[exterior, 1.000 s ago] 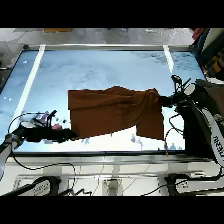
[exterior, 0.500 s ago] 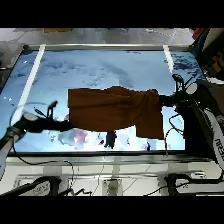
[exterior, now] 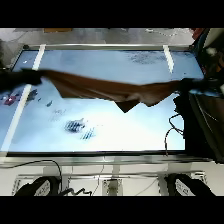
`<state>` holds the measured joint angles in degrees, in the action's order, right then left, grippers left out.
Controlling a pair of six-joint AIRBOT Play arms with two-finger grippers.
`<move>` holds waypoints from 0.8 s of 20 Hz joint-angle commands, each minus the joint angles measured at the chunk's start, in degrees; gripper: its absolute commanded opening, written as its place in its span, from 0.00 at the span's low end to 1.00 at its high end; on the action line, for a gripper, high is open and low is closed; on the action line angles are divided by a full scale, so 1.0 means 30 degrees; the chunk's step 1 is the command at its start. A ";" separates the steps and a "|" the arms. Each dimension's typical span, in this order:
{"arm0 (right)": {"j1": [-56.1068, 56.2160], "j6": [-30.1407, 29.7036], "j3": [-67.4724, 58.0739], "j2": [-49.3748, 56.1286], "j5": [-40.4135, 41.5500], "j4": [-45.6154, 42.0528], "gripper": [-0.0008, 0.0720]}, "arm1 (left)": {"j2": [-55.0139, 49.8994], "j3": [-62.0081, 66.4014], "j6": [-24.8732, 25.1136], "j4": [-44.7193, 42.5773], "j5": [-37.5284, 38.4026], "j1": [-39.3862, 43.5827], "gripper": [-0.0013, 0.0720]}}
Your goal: Fold the clothes and pants, and hang the long-sleeved shirts on hangers.
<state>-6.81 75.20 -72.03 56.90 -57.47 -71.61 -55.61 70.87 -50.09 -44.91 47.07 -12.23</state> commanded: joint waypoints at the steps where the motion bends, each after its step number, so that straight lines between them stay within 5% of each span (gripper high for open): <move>1: 0.0022 -0.0102 -0.1421 -0.4073 0.0095 0.0168 0.04 | 0.3570 0.1151 0.0000 -0.0029 -0.5362 -0.0029 0.05; 5: 0.0022 -0.0102 -0.3490 -0.7519 0.0095 0.1778 0.04 | 0.7096 0.1151 0.0000 -0.0386 -0.8692 -0.0029 0.05; 8: 0.0022 -0.0102 -0.4991 -0.9202 0.0532 0.2186 0.04 | 0.8896 0.1144 -0.0007 -0.2310 -0.8808 -0.0029 0.05; 12: 0.0022 -0.0095 -0.5748 -0.9245 0.1392 0.2076 0.04 | 0.9602 0.0889 -0.0007 -0.2528 -0.7796 -0.0022 0.05; 16: 0.0022 0.0437 -0.5748 -0.5617 -0.0262 0.2062 0.04 | 0.7337 -0.0372 -0.0015 -0.2528 -0.3366 -0.0022 0.04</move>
<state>-6.76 75.29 -88.73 34.54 -55.57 -65.67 -30.39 71.83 -50.09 -51.90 28.62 -12.29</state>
